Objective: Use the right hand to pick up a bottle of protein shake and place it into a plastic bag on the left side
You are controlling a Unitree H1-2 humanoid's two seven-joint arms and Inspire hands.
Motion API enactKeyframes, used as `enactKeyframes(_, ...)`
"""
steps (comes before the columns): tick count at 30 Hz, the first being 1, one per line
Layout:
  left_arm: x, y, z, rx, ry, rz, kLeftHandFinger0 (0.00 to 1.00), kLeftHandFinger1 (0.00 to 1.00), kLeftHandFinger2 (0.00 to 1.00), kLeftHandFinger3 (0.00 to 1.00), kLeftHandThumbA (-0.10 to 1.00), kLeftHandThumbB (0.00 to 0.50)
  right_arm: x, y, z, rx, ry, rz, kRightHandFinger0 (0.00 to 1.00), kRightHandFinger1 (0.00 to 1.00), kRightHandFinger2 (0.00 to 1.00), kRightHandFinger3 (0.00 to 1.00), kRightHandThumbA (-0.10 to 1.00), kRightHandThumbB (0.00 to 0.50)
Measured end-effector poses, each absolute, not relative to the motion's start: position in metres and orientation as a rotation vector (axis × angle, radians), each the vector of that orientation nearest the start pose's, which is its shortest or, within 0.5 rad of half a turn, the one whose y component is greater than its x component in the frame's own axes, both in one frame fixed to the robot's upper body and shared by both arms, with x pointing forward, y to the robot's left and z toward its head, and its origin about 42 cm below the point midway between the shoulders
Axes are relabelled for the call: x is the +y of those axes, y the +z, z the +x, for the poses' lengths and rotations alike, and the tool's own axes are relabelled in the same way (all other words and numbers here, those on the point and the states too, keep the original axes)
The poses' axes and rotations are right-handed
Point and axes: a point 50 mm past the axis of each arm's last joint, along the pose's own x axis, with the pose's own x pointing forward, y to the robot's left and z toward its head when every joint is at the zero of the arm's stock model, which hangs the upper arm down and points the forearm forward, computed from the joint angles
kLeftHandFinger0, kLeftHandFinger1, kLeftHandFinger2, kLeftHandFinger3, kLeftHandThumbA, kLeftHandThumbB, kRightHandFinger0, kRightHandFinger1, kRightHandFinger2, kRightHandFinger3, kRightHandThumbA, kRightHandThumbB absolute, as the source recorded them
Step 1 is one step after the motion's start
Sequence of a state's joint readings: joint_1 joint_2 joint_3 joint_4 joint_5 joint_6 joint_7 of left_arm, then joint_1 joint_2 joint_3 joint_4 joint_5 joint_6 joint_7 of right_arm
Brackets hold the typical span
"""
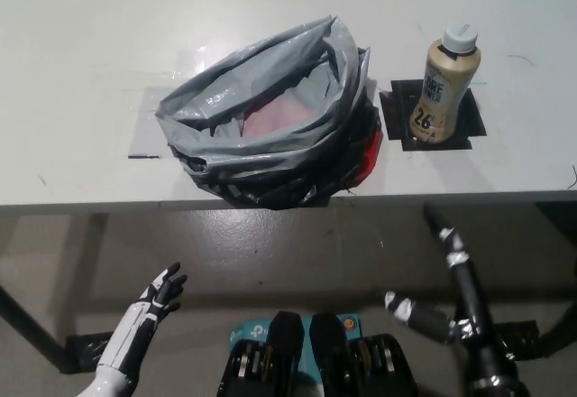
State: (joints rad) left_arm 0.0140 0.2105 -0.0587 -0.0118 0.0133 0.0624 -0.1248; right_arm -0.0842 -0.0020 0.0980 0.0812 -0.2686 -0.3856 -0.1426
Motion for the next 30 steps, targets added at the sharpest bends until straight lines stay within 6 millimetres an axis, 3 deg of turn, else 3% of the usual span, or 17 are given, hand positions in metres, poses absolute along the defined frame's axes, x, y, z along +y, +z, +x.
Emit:
enactKeyframes(2, 0.260, 0.093, 0.278, 0.084, -0.173, 0.220, 1.00, 1.00, 1.00, 1.00, 1.00, 0.204, -0.178, 0.141, 0.305, -0.475, -0.011, -0.218, 1.00, 1.00, 1.00, 1.00, 0.93, 0.429)
enactKeyframes(5, 0.261, 0.093, 0.278, 0.082, -0.171, 0.220, 1.00, 1.00, 1.00, 1.00, 1.00, 0.203, -0.193, 0.194, 0.316, -0.642, -0.138, -0.218, 1.00, 1.00, 1.00, 1.00, 0.98, 0.446)
enactKeyframes(7, 0.261, 0.093, 0.278, 0.082, -0.171, 0.220, 1.00, 1.00, 1.00, 1.00, 1.00, 0.195, -0.195, 0.205, 0.320, -0.674, -0.159, -0.216, 1.00, 1.00, 1.00, 1.00, 0.98, 0.439)
enactKeyframes(8, 0.260, 0.093, 0.277, 0.081, -0.171, 0.221, 1.00, 1.00, 1.00, 1.00, 1.00, 0.188, -0.206, 0.234, 0.338, -0.735, -0.217, -0.209, 1.00, 1.00, 1.00, 1.00, 0.98, 0.439)
enactKeyframes(10, 0.260, 0.093, 0.277, 0.079, -0.172, 0.221, 1.00, 1.00, 1.00, 1.00, 1.00, 0.181, -0.211, 0.248, 0.348, -0.753, -0.240, -0.205, 1.00, 1.00, 1.00, 1.00, 0.96, 0.425)
enactKeyframes(13, 0.261, 0.093, 0.277, 0.078, -0.172, 0.222, 1.00, 1.00, 1.00, 1.00, 1.00, 0.196, -0.222, 0.272, 0.380, -0.749, -0.285, -0.181, 1.00, 1.00, 1.00, 1.00, 0.98, 0.422)
enactKeyframes(18, 0.261, 0.094, 0.277, 0.077, -0.172, 0.223, 1.00, 1.00, 1.00, 1.00, 1.00, 0.205, -0.229, 0.274, 0.425, -0.644, -0.306, -0.153, 1.00, 1.00, 1.00, 1.00, 0.99, 0.419)
enactKeyframes(20, 0.262, 0.094, 0.277, 0.077, -0.172, 0.224, 1.00, 1.00, 1.00, 1.00, 1.00, 0.202, -0.231, 0.274, 0.433, -0.616, -0.309, -0.149, 1.00, 1.00, 1.00, 1.00, 0.97, 0.418)
enactKeyframes(25, 0.262, 0.094, 0.277, 0.076, -0.174, 0.225, 1.00, 1.00, 1.00, 1.00, 1.00, 0.193, -0.228, 0.270, 0.472, -0.504, -0.298, -0.143, 1.00, 1.00, 1.00, 1.00, 0.98, 0.493)
enactKeyframes(30, 0.262, 0.096, 0.277, 0.069, -0.176, 0.225, 1.00, 1.00, 1.00, 1.00, 1.00, 0.187, -0.221, 0.263, 0.500, -0.397, -0.279, -0.144, 1.00, 1.00, 1.00, 1.00, 0.98, 0.500)
